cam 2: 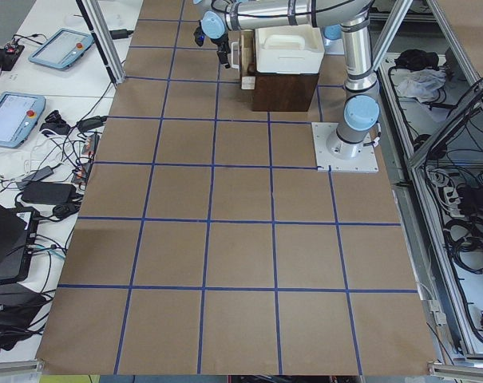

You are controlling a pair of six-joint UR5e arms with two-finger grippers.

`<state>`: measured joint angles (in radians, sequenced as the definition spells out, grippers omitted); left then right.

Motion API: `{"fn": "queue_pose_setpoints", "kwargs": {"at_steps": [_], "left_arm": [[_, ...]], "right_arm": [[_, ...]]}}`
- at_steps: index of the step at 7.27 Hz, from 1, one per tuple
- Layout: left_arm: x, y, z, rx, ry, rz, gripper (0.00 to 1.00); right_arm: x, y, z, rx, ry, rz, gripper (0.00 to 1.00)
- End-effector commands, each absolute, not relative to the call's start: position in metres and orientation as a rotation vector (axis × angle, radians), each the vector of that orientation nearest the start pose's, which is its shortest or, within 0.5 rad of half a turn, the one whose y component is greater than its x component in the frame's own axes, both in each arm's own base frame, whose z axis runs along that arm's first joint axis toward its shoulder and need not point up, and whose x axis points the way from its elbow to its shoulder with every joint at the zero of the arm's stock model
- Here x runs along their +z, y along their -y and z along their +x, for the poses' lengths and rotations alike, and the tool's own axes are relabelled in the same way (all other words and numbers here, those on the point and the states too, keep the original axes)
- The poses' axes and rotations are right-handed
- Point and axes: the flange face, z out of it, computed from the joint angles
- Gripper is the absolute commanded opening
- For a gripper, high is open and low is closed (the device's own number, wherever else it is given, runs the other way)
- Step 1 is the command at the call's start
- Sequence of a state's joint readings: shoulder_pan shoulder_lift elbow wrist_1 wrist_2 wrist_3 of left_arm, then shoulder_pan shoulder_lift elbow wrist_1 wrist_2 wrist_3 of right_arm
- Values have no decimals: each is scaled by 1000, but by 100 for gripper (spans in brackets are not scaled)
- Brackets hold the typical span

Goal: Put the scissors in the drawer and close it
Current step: 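Push the drawer front with the left gripper toward the robot's far side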

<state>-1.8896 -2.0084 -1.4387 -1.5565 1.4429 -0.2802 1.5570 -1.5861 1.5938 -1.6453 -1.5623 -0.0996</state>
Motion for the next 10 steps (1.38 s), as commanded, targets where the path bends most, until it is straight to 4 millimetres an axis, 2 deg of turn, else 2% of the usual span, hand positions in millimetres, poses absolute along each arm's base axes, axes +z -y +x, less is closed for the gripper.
{"fn": "queue_pose_setpoints", "kwargs": {"at_steps": [1, 4, 10], "left_arm": [[307, 538, -333, 541, -3120, 32, 100], [300, 517, -326, 603, -3094, 28, 100], [298, 513, -325, 630, -3083, 16, 100]], "right_arm": [[490, 495, 127, -102, -3135, -130, 100], [491, 494, 127, -104, -3133, -135, 100], [491, 494, 127, -104, -3134, -157, 100]]}}
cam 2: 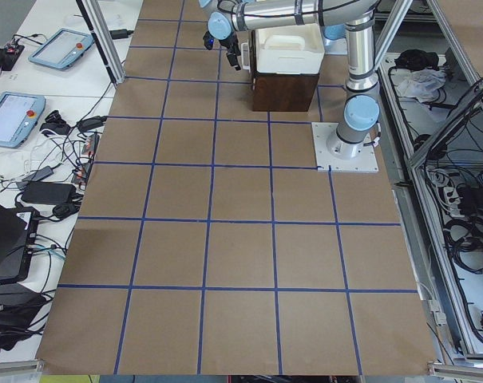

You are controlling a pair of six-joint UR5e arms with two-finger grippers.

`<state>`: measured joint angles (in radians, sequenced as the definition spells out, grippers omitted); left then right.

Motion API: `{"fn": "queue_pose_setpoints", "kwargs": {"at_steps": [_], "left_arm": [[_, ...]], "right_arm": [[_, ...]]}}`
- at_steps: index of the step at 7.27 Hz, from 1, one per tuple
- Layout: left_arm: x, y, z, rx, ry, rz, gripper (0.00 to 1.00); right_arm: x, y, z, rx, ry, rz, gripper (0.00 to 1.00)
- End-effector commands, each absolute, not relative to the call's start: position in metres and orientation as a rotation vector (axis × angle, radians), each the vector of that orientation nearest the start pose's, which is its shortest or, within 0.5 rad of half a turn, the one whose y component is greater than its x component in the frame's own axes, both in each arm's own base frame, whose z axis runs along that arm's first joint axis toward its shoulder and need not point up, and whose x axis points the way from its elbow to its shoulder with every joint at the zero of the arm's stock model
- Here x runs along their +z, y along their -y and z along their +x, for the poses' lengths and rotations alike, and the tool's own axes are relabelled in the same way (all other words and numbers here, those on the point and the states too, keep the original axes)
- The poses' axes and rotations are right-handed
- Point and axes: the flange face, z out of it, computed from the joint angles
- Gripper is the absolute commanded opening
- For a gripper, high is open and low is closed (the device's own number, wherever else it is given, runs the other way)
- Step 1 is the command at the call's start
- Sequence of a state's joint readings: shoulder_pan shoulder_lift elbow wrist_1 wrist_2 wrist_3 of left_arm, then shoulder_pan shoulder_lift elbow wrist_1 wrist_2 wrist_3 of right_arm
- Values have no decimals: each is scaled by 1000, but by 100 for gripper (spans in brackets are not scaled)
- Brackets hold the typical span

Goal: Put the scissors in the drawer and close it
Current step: 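Push the drawer front with the left gripper toward the robot's far side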

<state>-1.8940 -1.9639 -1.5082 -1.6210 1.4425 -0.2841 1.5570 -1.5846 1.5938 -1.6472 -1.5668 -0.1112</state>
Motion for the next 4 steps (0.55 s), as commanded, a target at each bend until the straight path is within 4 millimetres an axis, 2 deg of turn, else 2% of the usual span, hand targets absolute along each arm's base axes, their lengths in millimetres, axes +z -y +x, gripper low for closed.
{"fn": "queue_pose_setpoints", "kwargs": {"at_steps": [1, 4], "left_arm": [[299, 510, -327, 640, -3081, 19, 100], [303, 505, -326, 676, -3067, 9, 100]], "right_arm": [[490, 495, 127, -99, -3131, -147, 100], [489, 495, 127, -94, -3133, -142, 100]]}}
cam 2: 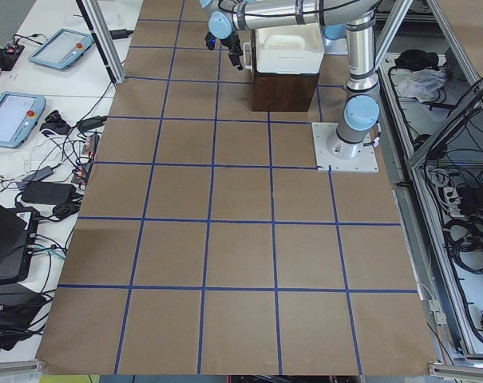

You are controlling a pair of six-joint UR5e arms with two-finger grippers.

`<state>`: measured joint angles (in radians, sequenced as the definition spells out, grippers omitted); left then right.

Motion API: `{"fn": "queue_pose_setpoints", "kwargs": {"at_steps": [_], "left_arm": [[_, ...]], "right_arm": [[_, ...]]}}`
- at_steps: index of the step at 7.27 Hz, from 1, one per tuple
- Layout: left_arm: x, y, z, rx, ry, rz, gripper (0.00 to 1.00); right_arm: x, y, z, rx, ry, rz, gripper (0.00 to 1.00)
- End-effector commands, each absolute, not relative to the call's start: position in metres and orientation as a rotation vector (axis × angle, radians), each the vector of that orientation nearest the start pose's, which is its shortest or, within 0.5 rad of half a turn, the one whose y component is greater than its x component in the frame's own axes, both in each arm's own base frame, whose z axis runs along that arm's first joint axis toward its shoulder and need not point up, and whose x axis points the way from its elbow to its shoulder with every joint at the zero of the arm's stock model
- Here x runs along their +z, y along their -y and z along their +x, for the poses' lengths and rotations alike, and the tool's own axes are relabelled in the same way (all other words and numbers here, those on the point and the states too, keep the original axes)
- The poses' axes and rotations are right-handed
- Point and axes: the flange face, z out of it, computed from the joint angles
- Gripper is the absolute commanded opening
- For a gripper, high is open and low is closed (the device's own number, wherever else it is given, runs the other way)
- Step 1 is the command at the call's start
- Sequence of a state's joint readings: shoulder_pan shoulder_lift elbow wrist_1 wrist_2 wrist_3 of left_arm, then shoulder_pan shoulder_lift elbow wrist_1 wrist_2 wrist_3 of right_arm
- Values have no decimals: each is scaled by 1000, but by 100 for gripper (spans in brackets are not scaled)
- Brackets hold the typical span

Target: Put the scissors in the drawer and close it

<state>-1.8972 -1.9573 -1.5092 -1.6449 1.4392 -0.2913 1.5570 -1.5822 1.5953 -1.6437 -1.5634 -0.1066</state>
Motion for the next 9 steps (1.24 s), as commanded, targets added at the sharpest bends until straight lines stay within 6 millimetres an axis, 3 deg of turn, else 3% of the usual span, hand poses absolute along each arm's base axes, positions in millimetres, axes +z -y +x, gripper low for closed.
{"fn": "queue_pose_setpoints", "kwargs": {"at_steps": [1, 3, 5, 6, 8, 9], "left_arm": [[301, 504, -326, 684, -3063, 10, 100], [314, 509, -325, 634, -3079, 4, 100], [348, 520, -316, 527, -3120, -13, 100], [371, 532, -299, 447, -3129, -42, 100], [425, 546, -245, 242, -3179, -167, 100], [456, 546, -234, 69, -3203, -188, 100]], "right_arm": [[487, 495, 127, -85, -3131, -137, 100], [486, 495, 127, -78, -3133, -137, 100], [486, 496, 127, -85, -3131, -137, 100], [486, 496, 127, -85, -3131, -137, 100], [485, 497, 127, -85, -3133, -137, 100], [485, 497, 127, -85, -3131, -135, 100]]}}
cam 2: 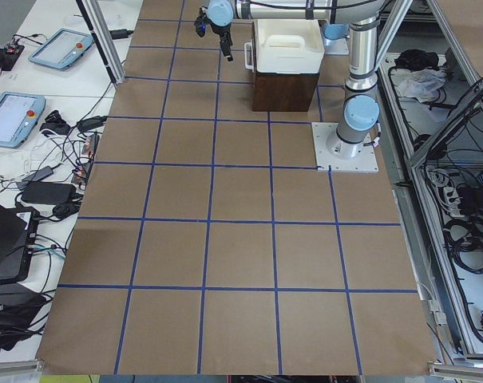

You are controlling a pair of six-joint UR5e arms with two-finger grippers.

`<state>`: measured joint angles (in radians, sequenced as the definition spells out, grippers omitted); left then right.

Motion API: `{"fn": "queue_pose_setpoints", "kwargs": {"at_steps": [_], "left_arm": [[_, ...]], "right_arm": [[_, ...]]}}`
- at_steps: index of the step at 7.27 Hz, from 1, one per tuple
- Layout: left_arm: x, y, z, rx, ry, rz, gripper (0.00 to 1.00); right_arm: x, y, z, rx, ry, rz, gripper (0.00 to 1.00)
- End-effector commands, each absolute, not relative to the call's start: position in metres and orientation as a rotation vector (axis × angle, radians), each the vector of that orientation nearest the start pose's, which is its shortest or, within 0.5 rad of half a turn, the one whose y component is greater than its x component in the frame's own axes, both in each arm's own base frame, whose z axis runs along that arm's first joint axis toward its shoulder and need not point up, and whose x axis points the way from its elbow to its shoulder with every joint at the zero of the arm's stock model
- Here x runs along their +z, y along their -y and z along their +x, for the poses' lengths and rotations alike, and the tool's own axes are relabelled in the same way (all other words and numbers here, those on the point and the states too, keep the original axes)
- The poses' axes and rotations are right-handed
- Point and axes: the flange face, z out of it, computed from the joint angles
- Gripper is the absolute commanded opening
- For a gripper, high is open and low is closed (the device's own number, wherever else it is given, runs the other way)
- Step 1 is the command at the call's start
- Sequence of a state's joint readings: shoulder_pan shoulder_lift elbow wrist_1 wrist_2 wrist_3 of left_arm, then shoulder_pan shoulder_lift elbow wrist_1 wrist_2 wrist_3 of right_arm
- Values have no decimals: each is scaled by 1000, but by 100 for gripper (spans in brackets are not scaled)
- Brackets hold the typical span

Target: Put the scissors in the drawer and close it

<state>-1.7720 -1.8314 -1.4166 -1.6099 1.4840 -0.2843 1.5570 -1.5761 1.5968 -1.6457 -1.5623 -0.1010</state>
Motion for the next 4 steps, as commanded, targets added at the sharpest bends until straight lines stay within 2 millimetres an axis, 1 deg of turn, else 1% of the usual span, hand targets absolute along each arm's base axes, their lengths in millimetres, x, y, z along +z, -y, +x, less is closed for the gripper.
{"fn": "queue_pose_setpoints", "kwargs": {"at_steps": [1, 2, 3, 4], "left_arm": [[480, 534, -223, -13, -3181, -200, 100], [503, 513, -214, -69, -3133, -188, 100], [524, 487, -208, -48, -3125, -183, 100], [540, 470, -199, -50, -3118, -173, 100]], "right_arm": [[485, 497, 128, -85, -3130, -135, 100], [485, 497, 127, -87, -3133, -135, 100], [486, 496, 127, -87, -3131, -135, 100], [485, 497, 127, -87, -3133, -135, 100]]}}
